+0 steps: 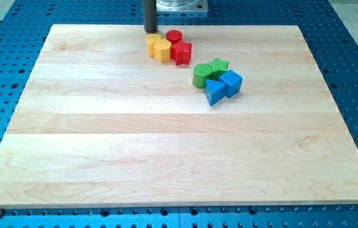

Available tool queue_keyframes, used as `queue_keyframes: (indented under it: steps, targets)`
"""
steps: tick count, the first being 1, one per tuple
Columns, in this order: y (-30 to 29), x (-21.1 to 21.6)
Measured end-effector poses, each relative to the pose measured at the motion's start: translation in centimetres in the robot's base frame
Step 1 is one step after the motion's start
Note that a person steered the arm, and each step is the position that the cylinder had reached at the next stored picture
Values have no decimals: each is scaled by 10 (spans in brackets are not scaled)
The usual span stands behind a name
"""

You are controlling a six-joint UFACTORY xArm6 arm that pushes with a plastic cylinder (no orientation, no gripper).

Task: Separate the heart from the group of blocks

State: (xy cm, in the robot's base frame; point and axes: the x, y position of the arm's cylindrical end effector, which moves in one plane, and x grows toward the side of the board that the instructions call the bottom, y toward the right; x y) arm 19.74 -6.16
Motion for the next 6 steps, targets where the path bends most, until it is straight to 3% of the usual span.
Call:
queue_keyframes:
  steps: [2, 4, 5, 6]
  targets:
    - [4, 3]
    - [40, 69]
    - [32, 69]
    - [-21, 69]
